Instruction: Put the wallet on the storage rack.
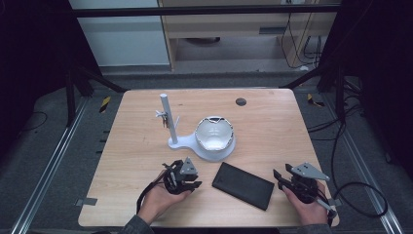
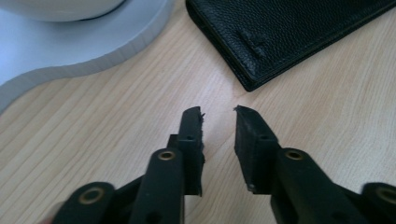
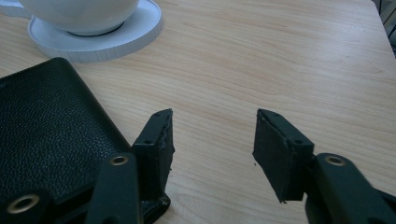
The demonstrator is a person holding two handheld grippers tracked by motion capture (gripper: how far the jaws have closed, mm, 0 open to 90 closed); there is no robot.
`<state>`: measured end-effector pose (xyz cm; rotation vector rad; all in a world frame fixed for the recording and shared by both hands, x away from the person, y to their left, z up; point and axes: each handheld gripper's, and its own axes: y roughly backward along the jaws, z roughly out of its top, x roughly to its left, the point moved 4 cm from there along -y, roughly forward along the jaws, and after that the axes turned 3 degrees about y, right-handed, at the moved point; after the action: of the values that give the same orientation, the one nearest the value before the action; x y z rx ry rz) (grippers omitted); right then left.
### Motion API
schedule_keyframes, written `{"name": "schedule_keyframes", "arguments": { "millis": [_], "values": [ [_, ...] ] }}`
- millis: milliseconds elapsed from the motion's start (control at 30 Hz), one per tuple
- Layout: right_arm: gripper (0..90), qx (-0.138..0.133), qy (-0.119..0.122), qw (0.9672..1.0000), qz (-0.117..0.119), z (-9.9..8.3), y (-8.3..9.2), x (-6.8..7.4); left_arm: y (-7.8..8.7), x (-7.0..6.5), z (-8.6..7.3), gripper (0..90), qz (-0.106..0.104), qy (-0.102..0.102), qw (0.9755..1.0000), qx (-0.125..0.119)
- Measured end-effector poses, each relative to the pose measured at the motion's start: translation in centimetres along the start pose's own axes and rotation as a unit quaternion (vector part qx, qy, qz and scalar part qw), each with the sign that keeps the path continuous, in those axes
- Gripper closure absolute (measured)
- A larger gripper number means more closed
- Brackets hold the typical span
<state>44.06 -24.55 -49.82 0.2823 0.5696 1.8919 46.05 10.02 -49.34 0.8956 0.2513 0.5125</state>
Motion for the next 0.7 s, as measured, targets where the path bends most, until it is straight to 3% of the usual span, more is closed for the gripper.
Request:
{"name": "schedule_keyframes", "arguments": {
  "millis": [133,233,367,700],
  "values": [
    [53.8,0.000,0.006,1.0000,-0.001,-0.1,0.1,0.0,-1.2,-0.8,0.6,81.9,-0.012,-0.018,0.9996,0.019],
    [56.6,0.000,0.010,1.0000,0.001,-0.2,0.1,0.0,-1.9,-1.1,0.8,85.8,-0.010,-0.032,0.9987,0.039],
    [61.8,-0.001,0.018,0.9998,0.004,-0.2,0.2,0.0,-2.7,-1.4,1.2,89.7,-0.014,-0.036,0.9979,0.051],
    [66.7,-0.007,0.025,0.9996,0.011,-0.2,0.3,0.1,-3.6,-1.7,1.6,90.0,-0.016,-0.043,0.9970,0.063]
  ]
}}
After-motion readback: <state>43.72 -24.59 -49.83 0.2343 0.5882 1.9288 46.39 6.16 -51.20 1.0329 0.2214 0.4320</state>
